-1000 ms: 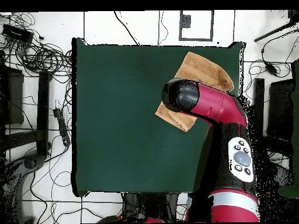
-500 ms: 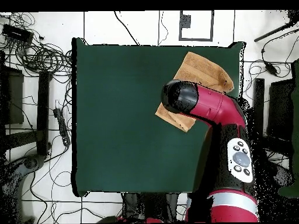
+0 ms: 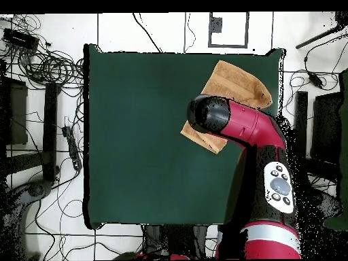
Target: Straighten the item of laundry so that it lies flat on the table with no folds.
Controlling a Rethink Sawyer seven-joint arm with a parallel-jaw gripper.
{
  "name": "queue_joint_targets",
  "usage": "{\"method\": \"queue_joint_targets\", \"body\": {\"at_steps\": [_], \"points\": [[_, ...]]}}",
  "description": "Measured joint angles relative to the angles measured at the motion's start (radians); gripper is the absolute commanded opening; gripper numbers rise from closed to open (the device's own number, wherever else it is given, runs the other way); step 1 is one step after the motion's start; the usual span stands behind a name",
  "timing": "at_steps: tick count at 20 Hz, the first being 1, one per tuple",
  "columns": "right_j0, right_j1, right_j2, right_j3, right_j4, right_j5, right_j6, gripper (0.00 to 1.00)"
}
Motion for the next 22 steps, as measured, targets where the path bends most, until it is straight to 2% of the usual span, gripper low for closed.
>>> {"method": "queue_joint_targets", "body": {"at_steps": [22], "points": [[0.019,-0.001,-0.003,0.051,0.0,-0.045,0.0,1.0]]}}
